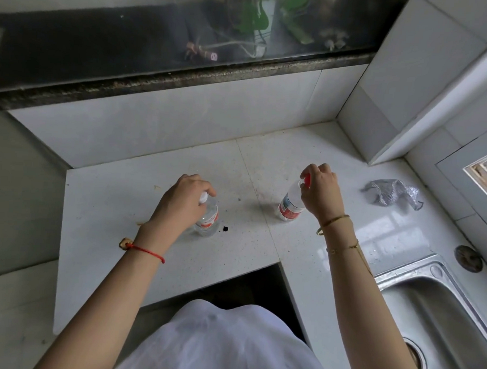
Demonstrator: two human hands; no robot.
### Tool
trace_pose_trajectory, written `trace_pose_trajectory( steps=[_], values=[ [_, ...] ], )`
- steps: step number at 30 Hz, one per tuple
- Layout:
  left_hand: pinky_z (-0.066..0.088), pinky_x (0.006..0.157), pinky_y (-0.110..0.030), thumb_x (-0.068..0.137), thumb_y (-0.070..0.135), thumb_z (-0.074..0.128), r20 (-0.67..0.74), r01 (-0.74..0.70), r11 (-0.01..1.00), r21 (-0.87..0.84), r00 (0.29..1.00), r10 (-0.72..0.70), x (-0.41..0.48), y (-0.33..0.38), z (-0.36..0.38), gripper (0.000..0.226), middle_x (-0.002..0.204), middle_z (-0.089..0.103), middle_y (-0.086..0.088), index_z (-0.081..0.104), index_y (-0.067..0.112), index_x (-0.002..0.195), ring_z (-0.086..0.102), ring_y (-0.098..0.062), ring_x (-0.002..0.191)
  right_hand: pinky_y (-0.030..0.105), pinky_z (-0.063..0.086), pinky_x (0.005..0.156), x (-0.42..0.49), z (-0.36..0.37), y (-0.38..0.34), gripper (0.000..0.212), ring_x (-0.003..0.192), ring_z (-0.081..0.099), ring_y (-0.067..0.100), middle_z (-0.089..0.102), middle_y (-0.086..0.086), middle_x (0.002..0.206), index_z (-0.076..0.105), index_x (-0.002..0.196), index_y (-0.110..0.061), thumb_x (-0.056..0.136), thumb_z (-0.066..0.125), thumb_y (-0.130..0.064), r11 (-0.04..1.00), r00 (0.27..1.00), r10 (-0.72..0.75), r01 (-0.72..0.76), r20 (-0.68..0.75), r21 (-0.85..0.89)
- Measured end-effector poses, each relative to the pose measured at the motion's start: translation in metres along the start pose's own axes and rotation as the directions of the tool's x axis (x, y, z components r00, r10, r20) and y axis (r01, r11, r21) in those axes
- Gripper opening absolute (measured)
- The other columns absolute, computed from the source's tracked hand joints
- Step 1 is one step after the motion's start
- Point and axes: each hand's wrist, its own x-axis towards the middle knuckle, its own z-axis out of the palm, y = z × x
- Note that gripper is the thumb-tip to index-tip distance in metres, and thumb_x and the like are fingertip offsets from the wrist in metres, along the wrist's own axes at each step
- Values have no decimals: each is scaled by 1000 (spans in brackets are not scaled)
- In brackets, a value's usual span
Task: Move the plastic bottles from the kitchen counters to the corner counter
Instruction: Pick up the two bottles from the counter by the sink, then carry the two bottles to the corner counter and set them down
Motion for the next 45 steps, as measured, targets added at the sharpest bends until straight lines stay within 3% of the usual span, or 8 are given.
trace_pose_trajectory(
  steps=[10, 13, 16, 20, 27, 32, 38, 45],
  values=[
    [43, 74, -28, 71, -6, 56, -31, 6, 997, -72, 999, -8, -16, 14, 8, 36, 94, 61, 1, 72, 23, 85, 52, -16, 96, 29, 53, 84, -33, -7, 1, 21, 95, 56, 27, 53, 12, 114, 62, 105, -3, 84, 60, -1, 988, 999, -4, 11, -42, 156],
    [47, 79, -33, 68, -4, 57, -31, -44, 996, -83, 999, 42, -24, 24, 10, 37, 93, 62, 2, 72, 26, 83, 52, -16, 96, 23, 45, 73, -52, -18, 4, 21, 87, 50, 20, 54, 10, 110, 64, 102, -6, 81, 63, -3, 983, 997, 5, 9, -76, 183],
    [46, 78, -27, 66, -2, 60, -31, -85, 990, -114, 996, 82, -30, 36, 10, 37, 92, 63, 4, 72, 30, 81, 54, -14, 93, 21, 39, 71, -74, -33, 7, 23, 84, 47, 17, 53, 7, 104, 66, 99, -9, 77, 66, -4, 982, 997, 17, -3, -73, 189],
    [42, 74, -19, 66, 0, 64, -12, -166, 973, -160, 986, 167, -43, 58, 15, 36, 89, 64, 9, 71, 32, 79, 56, -9, 89, 21, 38, 68, -108, -47, 14, 24, 81, 51, 21, 50, 3, 97, 67, 96, -9, 74, 64, -2, 980, 997, 49, -38, -53, 193],
    [47, 74, -18, 69, 5, 70, 45, -336, 919, -207, 935, 352, -65, 91, 23, 30, 92, 67, 11, 73, 29, 88, 59, -6, 88, 24, 43, 67, -177, -63, 25, 25, 80, 55, 24, 54, 5, 97, 69, 91, -14, 70, 62, -2, 959, 975, 206, -185, -85, 213],
    [49, 76, -20, 67, 7, 69, 77, -472, 853, -221, 864, 498, -82, 104, 25, 31, 91, 69, 11, 73, 29, 88, 61, -6, 85, 16, 34, 59, -230, -65, 22, 25, 77, 53, 19, 53, 1, 96, 69, 91, -17, 71, 62, -4, 930, 930, 342, -315, -131, 191],
    [45, 74, -17, 65, 5, 68, 202, -581, 775, -248, 752, 628, -113, 109, 24, 32, 91, 70, 9, 74, 27, 88, 59, -7, 81, 22, 43, 69, -301, -58, -4, 22, 80, 55, 19, 53, 1, 94, 68, 88, -16, 70, 63, -3, 850, 840, 508, -452, -192, 271],
    [44, 72, -21, 69, 12, 73, 335, -747, 601, -283, 511, 792, -164, 108, 24, 26, 93, 71, 6, 75, 25, 92, 55, -8, 77, 16, 43, 66, -393, -40, -51, 17, 80, 52, 12, 53, -2, 90, 66, 85, -19, 72, 66, -9, 728, 674, 679, -570, -291, 380]
  ],
)
